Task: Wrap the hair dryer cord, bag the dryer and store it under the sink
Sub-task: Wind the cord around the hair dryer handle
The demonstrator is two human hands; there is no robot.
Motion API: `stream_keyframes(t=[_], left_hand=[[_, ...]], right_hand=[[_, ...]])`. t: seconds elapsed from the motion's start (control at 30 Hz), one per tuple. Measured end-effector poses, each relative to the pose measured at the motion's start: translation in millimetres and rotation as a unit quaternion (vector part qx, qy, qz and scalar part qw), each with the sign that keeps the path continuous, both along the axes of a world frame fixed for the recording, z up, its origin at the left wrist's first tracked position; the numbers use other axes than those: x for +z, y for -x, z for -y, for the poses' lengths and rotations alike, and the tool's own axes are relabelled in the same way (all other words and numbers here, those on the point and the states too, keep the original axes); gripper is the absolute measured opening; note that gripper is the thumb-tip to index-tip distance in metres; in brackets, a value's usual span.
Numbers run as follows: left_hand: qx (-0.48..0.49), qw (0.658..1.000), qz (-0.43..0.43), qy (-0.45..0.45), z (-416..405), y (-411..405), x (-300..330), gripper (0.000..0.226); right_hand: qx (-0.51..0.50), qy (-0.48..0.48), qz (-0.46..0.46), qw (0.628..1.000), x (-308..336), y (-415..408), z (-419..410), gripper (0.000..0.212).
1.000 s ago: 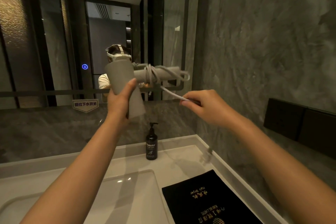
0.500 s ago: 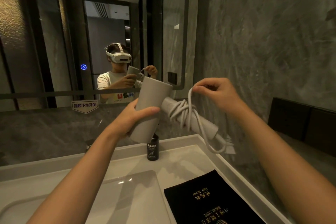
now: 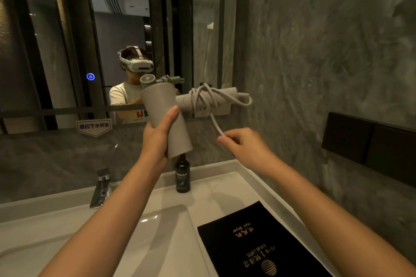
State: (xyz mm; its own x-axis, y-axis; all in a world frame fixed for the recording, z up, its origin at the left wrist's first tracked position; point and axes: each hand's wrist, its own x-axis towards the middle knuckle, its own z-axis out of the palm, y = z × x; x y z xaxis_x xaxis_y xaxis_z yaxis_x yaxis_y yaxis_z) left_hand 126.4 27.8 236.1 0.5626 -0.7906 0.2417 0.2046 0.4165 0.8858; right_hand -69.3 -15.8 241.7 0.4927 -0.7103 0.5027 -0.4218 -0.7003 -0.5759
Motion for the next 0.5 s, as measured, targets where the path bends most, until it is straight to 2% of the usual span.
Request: stream_keyframes(t=[0.07,0.13,0.27,0.33,0.4,0.5], left_hand=[[0.068,0.996,0.058,-0.012,-1.1,-6.8,-1.2,0.061],[0.090,0.988,0.127,-0.012,-4.5,-10.5,-3.4,0.057],[0.057,0.969,0.237,-0.028,-11.2,-14.8,-6.2,0.049],[0.003,0.967,0.252,-0.041,-16.2,-14.9,-8.5,0.049],[-0.055,0.966,0.246,-0.059,-21.1,-15.9,-12.5,0.046],[-0.154,0.967,0.190,-0.066,-23.0,-14.0,-20.3,0.052]], right_hand=[[-0.015,0.043,-0.053,0.998,4.4,6.4,-6.7,0.021],[-0.024,0.080,-0.065,0.994,11.8,12.5,-9.7,0.019],[-0.019,0.134,-0.034,0.990,28.2,24.8,-7.2,0.018],[0.002,0.127,0.026,0.992,34.4,31.7,-2.1,0.013],[0.037,0.080,0.088,0.992,36.4,38.0,0.9,0.008],[0.076,0.003,0.142,0.987,30.0,39.8,1.3,0.008]])
